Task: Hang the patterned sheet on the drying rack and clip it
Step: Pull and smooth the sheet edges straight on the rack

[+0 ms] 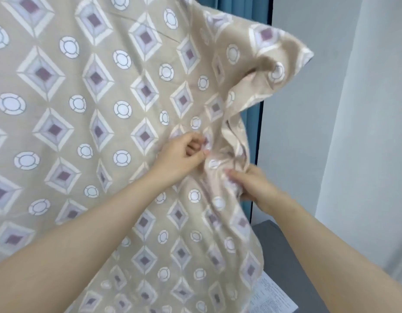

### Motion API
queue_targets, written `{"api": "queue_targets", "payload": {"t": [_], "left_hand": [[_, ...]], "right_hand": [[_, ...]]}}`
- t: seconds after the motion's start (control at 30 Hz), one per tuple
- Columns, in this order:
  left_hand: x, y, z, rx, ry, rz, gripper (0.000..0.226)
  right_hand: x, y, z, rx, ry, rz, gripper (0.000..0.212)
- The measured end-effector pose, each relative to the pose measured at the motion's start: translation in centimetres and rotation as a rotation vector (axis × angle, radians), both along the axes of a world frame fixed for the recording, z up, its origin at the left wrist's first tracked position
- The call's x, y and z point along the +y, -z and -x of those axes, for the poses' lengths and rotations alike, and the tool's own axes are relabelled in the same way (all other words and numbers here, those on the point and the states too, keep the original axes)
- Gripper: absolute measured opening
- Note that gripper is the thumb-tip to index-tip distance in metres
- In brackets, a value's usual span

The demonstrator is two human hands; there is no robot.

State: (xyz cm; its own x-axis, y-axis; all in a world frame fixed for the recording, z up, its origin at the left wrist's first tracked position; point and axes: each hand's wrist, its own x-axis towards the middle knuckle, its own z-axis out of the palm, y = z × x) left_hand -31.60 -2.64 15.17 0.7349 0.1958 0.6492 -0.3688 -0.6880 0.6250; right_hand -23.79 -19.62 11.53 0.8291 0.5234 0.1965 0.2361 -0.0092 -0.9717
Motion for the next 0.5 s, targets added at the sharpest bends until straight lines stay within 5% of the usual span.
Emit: {"api": "queue_targets", "payload": {"t": [0.07, 0.23, 0.37, 0.5], "left_hand": [[0.3, 1.2, -0.3, 0.07, -0.121, -0.234, 0.026], [1.1, 4.3, 0.2, 0.121, -0.484, -0.896, 0.025], [1.7, 6.1, 1.2, 0.154, -0.577, -1.096, 0.033], [2.1, 6.8, 2.2, 0.252, -0.63, -1.263, 0.042]], "right_hand": [[0.3, 1.9, 0.4, 0.038, -0.006, 0.164, 0.016], [1.4, 3.6, 0.2, 0.043, 0.1, 0.137, 0.012], [2.4, 4.7, 0.5, 0.009, 0.024, 0.338, 0.012], [3.4, 4.8, 0.4, -0.071, 0.133, 0.127, 0.019]]}}
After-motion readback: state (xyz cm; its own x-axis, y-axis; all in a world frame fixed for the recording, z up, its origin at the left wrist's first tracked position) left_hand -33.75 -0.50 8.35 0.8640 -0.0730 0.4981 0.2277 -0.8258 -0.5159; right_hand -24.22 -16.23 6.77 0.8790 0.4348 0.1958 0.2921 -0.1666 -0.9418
